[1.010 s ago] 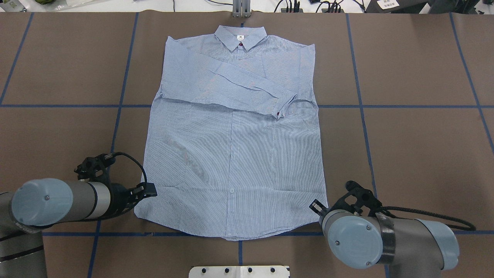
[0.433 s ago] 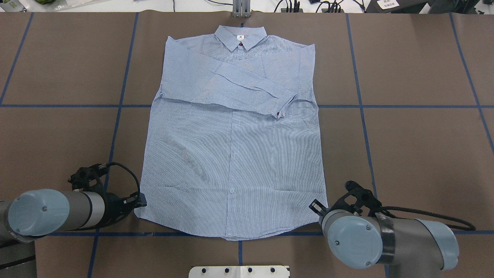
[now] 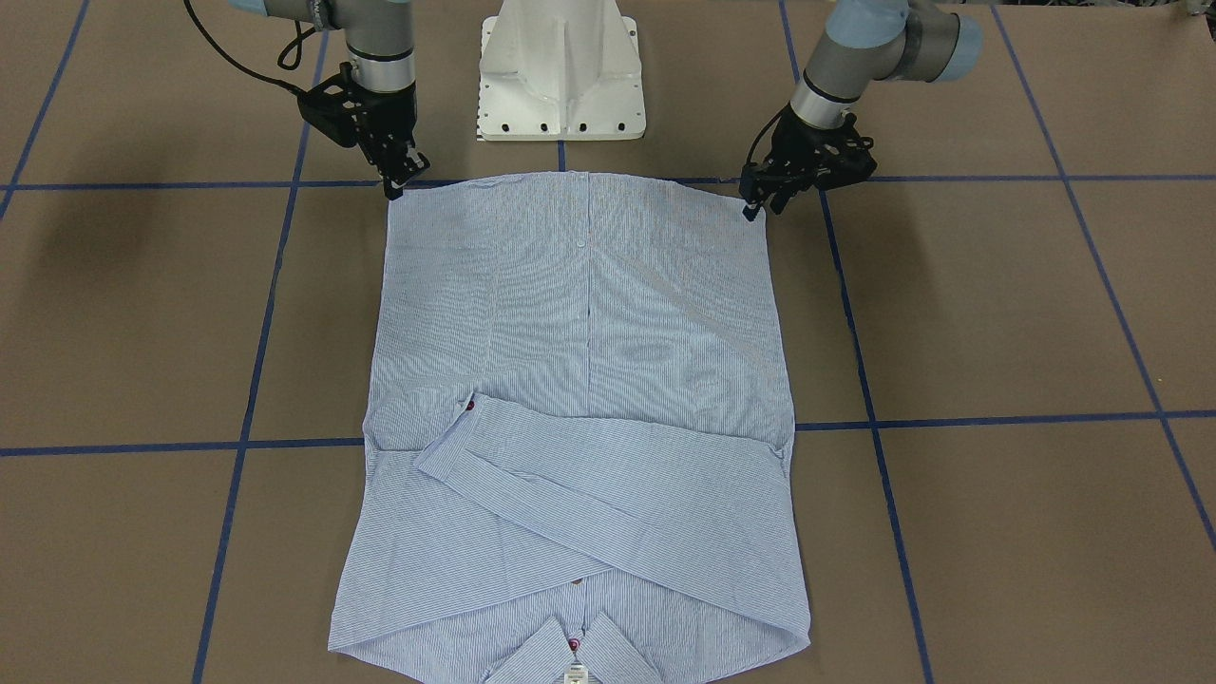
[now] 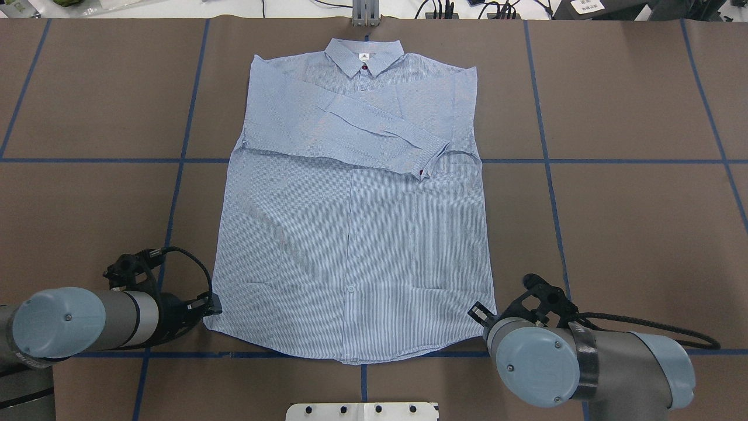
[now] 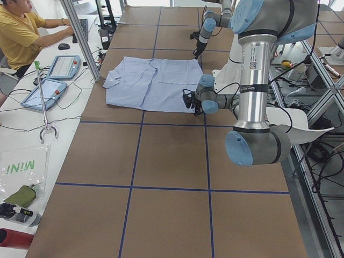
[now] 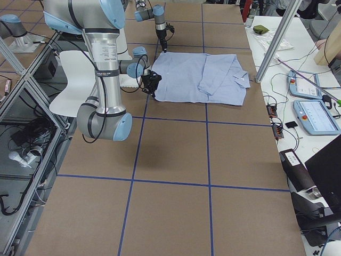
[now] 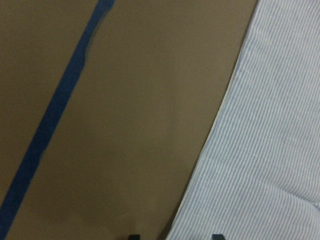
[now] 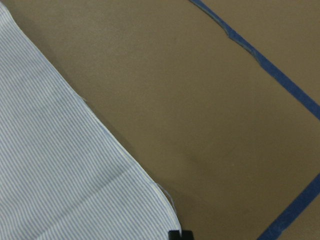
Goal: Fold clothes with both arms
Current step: 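Grasp both hem corners with the left and right grippers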
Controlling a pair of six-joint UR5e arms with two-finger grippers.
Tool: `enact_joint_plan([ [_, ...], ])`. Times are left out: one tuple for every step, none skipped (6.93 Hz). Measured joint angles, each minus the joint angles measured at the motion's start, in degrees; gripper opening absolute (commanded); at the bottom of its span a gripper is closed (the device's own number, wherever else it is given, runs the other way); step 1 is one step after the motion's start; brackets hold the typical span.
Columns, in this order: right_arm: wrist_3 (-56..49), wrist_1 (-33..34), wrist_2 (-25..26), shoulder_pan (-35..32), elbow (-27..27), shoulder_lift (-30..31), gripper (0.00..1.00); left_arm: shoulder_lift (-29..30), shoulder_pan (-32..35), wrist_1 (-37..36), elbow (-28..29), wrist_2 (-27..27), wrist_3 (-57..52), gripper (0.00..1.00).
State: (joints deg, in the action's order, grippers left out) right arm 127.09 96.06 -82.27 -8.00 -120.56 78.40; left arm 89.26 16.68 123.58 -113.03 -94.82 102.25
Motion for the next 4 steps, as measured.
enact_joint_plan([
  [0.00, 0.00, 0.00, 0.00, -0.02, 0.00, 0.00, 0.03, -0.03, 0.00, 0.00, -0.01, 0.06, 0.44],
  [0.00, 0.00, 0.00, 0.00, -0.02, 0.00, 0.00, 0.03, -0.08, 0.00, 0.00, -0.01, 0.10, 0.43],
  [0.00, 0.00, 0.00, 0.00, 0.02, 0.00, 0.00, 0.04, -0.12, 0.00, 0.00, -0.01, 0.13, 0.36],
  [0.00, 0.00, 0.00, 0.00, 0.05, 0.00, 0.00, 0.04, -0.14, 0.00, 0.01, -0.01, 0.14, 0.35],
])
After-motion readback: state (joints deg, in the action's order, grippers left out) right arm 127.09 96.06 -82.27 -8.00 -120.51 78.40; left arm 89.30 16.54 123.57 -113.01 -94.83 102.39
